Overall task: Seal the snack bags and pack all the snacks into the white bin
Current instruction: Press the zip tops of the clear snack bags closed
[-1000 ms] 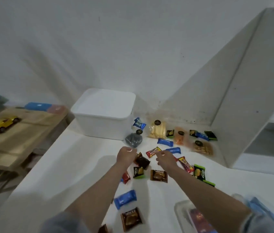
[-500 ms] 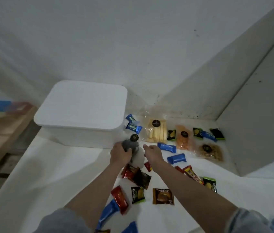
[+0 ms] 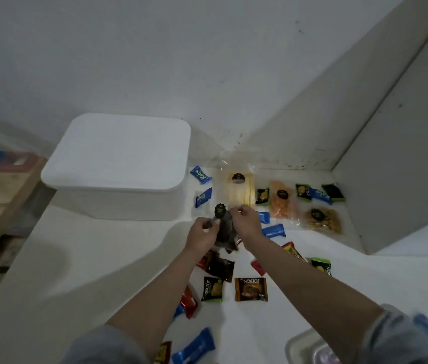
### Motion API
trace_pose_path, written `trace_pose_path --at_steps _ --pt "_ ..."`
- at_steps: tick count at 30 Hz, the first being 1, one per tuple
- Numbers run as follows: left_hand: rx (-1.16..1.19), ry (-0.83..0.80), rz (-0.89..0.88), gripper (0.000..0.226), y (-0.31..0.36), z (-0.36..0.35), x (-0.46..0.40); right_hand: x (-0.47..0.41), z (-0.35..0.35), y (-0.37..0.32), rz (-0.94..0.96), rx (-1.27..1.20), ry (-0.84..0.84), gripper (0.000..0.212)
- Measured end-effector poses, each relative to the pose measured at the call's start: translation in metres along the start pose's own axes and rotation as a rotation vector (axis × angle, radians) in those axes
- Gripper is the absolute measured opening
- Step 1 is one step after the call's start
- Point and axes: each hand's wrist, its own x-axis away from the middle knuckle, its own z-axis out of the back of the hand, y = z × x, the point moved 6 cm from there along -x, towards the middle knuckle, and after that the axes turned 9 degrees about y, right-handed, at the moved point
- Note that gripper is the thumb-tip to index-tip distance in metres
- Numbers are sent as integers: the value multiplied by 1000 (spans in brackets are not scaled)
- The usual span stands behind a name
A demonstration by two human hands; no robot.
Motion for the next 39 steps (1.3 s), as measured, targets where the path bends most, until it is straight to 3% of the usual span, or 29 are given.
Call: trace_pose_path --at_steps 5,10,14,26,29,33,36,39 --pt "84 -54 1 46 37 -2 15 12 37 -24 71 -83 36 20" --pt "214 -2 -78 30 89 20 27 27 71 -42 151 -130 -24 20" --pt "421 -30 -46 24 116 27 45 38 89 -45 184 -149 -79 15" --pt "284 108 -293 12 141 31 106 70 125 -18 108 -255 -206 11" --pt "240 141 -354 16 153 32 116 72 134 -24 240 -184 -132 26" --pt "77 216 -465 14 171 32 125 78 156 -46 493 -41 93 53" --pt "-41 250 -549 10 184 33 132 89 165 -75 825 208 237 53" --pt "-114 247 -621 9 195 36 139 98 162 -100 1034 324 233 45"
